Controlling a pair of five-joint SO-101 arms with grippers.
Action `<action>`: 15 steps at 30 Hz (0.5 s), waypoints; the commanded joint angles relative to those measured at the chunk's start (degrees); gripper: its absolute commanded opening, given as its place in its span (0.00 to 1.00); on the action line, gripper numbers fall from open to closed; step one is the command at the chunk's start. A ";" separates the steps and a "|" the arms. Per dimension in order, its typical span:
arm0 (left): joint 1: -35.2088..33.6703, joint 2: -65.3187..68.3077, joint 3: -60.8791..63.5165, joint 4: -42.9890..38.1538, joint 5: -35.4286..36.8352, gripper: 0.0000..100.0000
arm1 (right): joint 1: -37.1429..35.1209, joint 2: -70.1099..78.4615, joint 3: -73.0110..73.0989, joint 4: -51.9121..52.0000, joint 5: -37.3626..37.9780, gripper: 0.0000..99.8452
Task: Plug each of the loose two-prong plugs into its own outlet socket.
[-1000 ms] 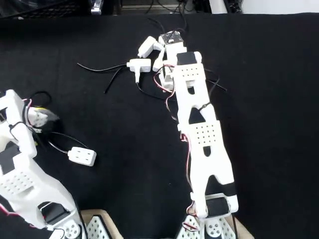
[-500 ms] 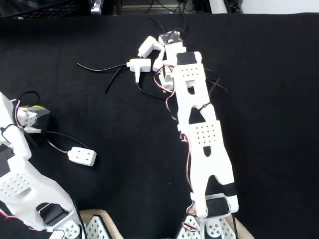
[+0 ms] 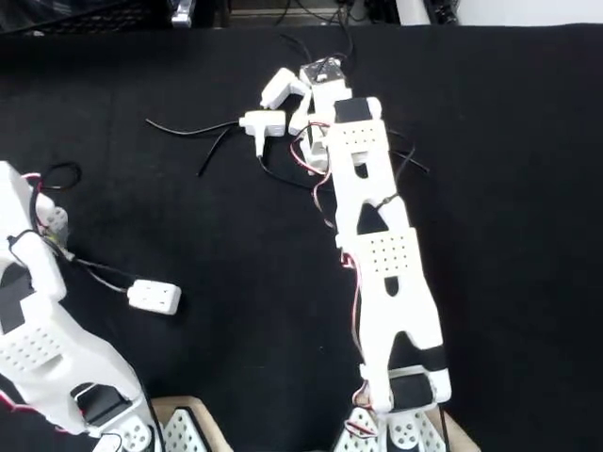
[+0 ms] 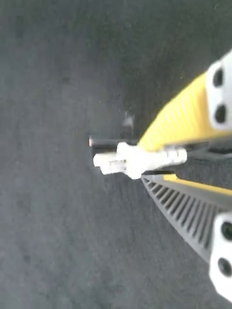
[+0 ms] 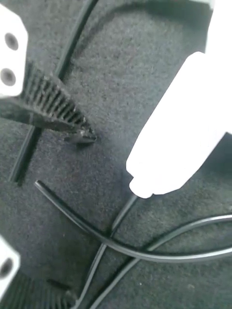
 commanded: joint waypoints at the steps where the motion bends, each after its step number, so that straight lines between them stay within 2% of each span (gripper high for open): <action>1: 2.51 -1.05 -2.42 0.53 -0.53 0.03 | -2.90 0.48 -1.54 -0.44 0.35 0.45; 7: 4.00 -1.32 -3.21 0.62 -0.44 0.03 | -2.90 0.48 -1.54 -0.44 0.35 0.45; 15: 5.67 -9.49 -9.89 10.81 -0.35 0.03 | -2.90 0.48 -1.54 -0.44 0.35 0.45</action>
